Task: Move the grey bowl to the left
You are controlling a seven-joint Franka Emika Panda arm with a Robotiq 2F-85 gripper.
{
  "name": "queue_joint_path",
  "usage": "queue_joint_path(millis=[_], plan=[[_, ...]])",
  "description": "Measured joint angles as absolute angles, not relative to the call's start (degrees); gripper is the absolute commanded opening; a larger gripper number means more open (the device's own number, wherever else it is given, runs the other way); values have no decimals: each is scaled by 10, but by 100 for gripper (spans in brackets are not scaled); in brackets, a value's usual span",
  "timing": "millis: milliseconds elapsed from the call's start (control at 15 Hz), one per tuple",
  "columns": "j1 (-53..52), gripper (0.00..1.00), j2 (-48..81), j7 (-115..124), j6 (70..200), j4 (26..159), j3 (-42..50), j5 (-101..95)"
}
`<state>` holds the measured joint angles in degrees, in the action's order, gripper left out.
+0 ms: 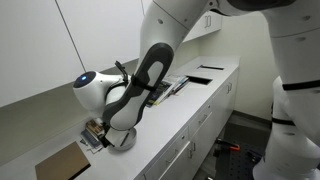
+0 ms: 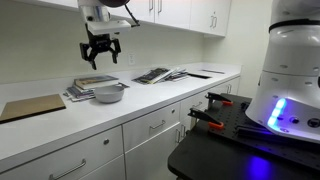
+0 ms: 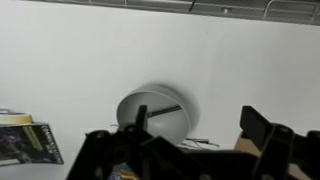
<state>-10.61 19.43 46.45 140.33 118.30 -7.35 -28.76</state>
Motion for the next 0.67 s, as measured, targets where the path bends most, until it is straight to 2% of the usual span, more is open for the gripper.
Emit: queue_joint_path(millis=[333,667], plan=[[-119,100,239,418,1403,1151,-48,-224],[-129,100,357,374,1401,1031,-11,-180]])
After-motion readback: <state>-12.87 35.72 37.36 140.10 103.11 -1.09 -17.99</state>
